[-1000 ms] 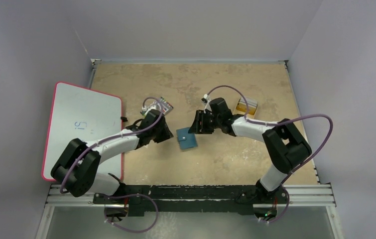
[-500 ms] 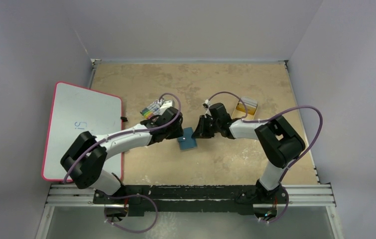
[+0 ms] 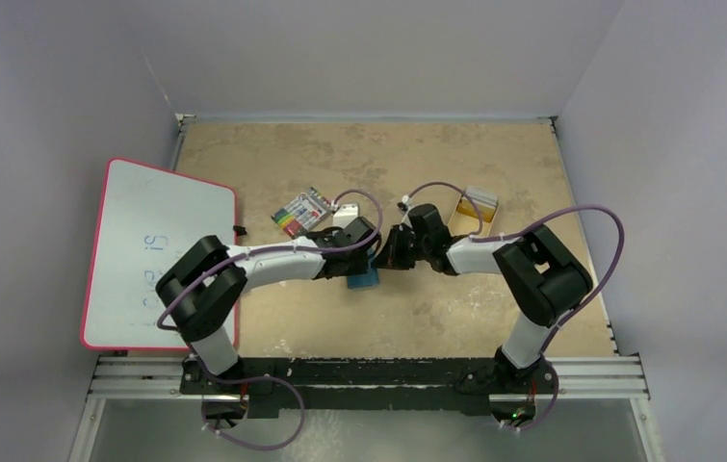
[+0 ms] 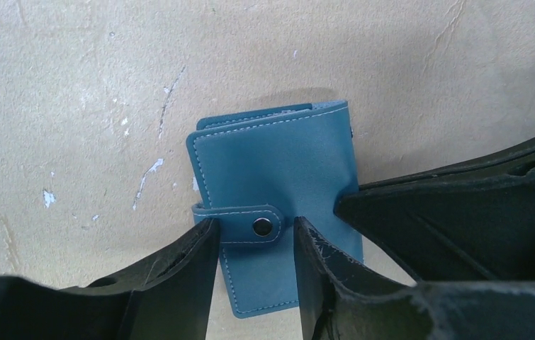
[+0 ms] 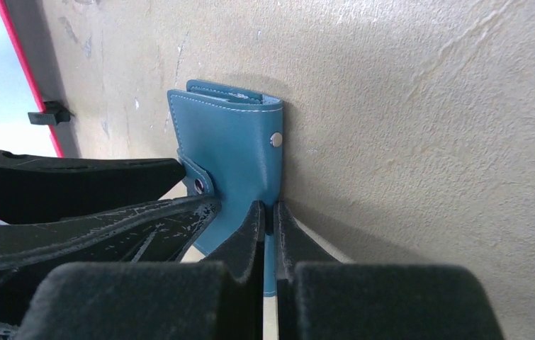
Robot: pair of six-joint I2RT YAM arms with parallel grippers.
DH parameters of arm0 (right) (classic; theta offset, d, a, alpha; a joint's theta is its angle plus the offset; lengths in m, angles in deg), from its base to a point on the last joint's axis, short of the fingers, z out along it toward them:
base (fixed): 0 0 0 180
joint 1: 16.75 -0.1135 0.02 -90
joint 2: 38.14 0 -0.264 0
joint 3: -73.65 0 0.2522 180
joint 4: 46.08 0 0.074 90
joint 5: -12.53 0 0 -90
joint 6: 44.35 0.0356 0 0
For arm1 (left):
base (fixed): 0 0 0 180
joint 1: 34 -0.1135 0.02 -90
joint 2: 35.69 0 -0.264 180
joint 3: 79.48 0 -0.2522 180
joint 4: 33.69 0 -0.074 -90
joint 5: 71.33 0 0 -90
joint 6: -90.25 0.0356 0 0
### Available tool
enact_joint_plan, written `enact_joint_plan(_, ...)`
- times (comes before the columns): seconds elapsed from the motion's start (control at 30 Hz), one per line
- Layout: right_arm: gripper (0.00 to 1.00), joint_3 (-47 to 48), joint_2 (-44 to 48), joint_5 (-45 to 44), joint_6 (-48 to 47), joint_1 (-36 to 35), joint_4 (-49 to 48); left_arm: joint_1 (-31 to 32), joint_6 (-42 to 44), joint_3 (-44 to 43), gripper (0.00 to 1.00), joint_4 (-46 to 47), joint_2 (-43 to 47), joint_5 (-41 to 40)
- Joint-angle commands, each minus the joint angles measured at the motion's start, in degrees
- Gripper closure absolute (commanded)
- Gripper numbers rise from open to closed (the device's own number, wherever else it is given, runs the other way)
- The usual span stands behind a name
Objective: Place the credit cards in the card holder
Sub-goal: Open the card holder at the center of the board.
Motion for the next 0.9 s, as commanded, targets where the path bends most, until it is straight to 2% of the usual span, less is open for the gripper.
enact_joint_plan(0.0,1.00,-1.2,1.4,1.4,1.0,-0.1,-2.8,1.4,1.5,-3.8,0.57,-2.7,-3.8,-5.5)
enact_joint_plan(0.2,1.00,-1.8,1.7,2.3,1.4,-0.1,-3.4,1.9,2.4,-5.9,0.60,-7.3,-6.5,-9.9)
enact_joint_plan(0.4,1.00,-2.6,2.1,2.3,1.7,-0.1,-3.1,1.9,2.6,-7.0,0.86,-10.0,-5.1,-12.6)
enact_joint_plan(0.57,1.00,-2.9,2.1,1.6,1.4,-0.1,-2.5,1.9,4.1,-6.5,1.00,-9.3,-0.8,-11.8)
enact_joint_plan(0.73,1.00,-3.8,3.2,-1.0,0.5,0.0,-0.4,1.9,4.6,-5.7,1.00,-11.1,4.5,-12.0)
enact_joint_plan(0.87,1.00,-2.9,4.2,-4.0,-1.2,0.1,3.3,1.7,3.7,-3.2,1.00,-9.4,9.2,-9.0)
